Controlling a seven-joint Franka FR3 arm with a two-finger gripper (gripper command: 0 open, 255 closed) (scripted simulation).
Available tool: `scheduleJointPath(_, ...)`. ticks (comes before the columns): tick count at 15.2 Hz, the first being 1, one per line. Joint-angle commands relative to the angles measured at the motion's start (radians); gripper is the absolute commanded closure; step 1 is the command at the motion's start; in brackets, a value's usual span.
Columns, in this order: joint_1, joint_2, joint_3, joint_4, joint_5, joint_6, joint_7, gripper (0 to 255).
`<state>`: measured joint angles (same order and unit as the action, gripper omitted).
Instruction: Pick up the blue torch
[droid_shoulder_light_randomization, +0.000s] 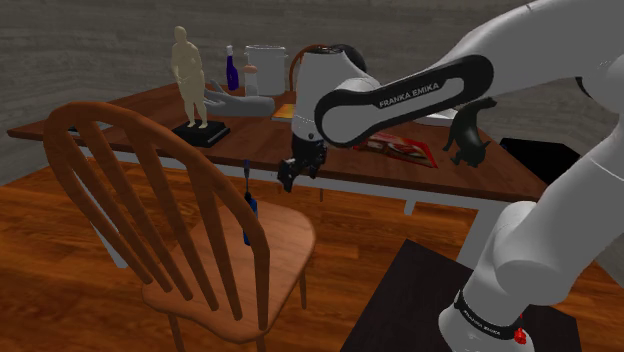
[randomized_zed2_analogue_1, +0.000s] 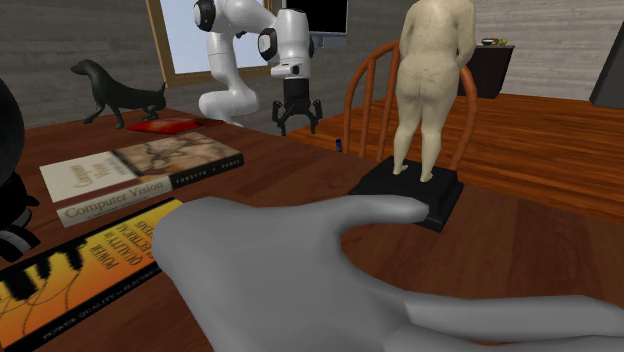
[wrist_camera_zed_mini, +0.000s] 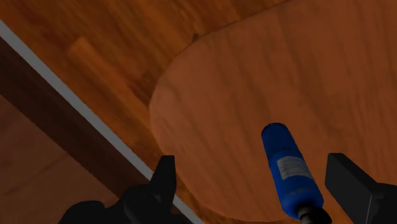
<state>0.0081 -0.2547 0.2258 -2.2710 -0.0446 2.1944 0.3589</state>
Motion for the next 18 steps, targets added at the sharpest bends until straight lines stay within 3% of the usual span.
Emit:
scheduleJointPath(1,-0.003,0.072,0.021,0.045,-0.022,0.045,0.052,0)
scheduleJointPath(11,0.023,0.433,0.057,0.357,-0.207,0.160,0.308,0)
scheduleJointPath(18,0.029,0.471,0.047,0.322,-0.238,0.229,0.337,0)
